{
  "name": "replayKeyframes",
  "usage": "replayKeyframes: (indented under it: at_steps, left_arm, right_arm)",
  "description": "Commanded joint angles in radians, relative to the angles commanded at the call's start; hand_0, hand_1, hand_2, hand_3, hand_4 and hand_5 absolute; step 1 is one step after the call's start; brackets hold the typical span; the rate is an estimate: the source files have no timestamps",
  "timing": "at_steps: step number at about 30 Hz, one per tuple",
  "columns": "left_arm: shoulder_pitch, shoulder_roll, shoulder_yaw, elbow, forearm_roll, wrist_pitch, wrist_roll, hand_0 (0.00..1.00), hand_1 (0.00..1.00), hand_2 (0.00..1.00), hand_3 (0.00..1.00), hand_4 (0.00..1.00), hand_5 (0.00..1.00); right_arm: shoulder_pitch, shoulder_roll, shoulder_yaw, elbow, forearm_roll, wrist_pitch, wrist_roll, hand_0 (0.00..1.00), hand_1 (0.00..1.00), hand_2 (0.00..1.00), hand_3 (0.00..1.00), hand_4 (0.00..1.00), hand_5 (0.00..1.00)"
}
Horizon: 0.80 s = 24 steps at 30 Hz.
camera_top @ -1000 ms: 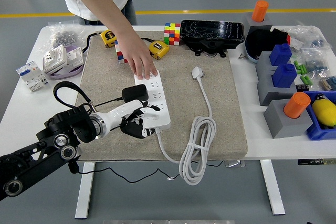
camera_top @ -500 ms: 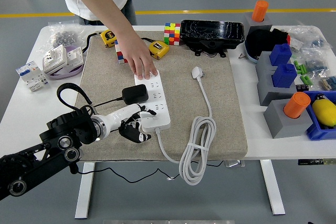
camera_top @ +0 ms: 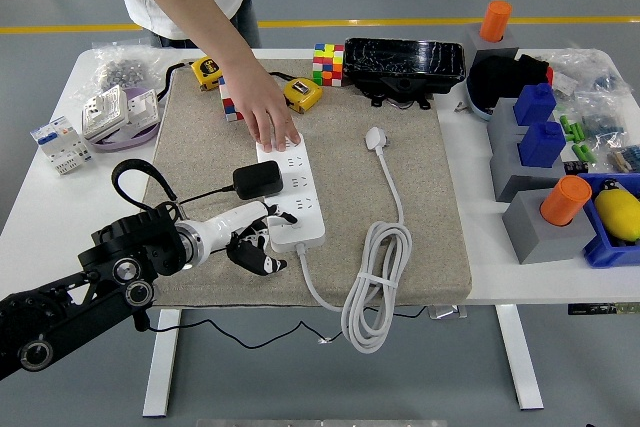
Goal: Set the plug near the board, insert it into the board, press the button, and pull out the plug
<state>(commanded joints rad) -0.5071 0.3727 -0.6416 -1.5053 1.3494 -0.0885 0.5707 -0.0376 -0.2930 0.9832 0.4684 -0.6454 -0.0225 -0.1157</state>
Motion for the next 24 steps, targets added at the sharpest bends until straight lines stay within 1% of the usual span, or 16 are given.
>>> replayKeyframes:
  at_steps: [8, 16, 17, 22, 24]
  left_arm:
    - [-0.014, -0.003, 0.022, 0.002, -0.002, -0.003, 0.005, 0.069, 0.064, 0.144, 0.860, 0.730, 0.002]
    - [-0.013, 0.000, 0.025, 0.007, -0.001, -0.009, 0.016, 0.069, 0.064, 0.144, 0.852, 0.739, 0.002]
    - [-0.013, 0.001, 0.024, 0.008, -0.002, -0.009, 0.016, 0.069, 0.065, 0.146, 0.849, 0.727, 0.002]
    - [-0.010, 0.002, 0.021, 0.007, -0.007, -0.012, 0.023, 0.069, 0.065, 0.146, 0.849, 0.727, 0.002]
    - [-0.011, 0.002, 0.021, 0.007, -0.012, -0.015, 0.032, 0.071, 0.065, 0.146, 0.850, 0.728, 0.002]
  right_arm:
    - [0.000, 0.000, 0.002, 0.001, 0.000, 0.000, 0.000, 0.679, 0.688, 0.695, 0.600, 0.937, 0.532]
    - [-0.001, 0.000, 0.002, 0.001, 0.000, -0.001, 0.000, 0.679, 0.687, 0.696, 0.600, 0.937, 0.532]
    - [-0.001, 0.000, 0.001, 0.001, 0.000, -0.001, 0.000, 0.677, 0.687, 0.696, 0.600, 0.937, 0.532]
    - [-0.001, 0.002, 0.004, 0.000, 0.000, -0.001, 0.001, 0.677, 0.687, 0.696, 0.600, 0.937, 0.532]
    - [-0.001, 0.002, 0.004, 0.000, 0.000, -0.001, 0.000, 0.679, 0.687, 0.695, 0.601, 0.937, 0.532]
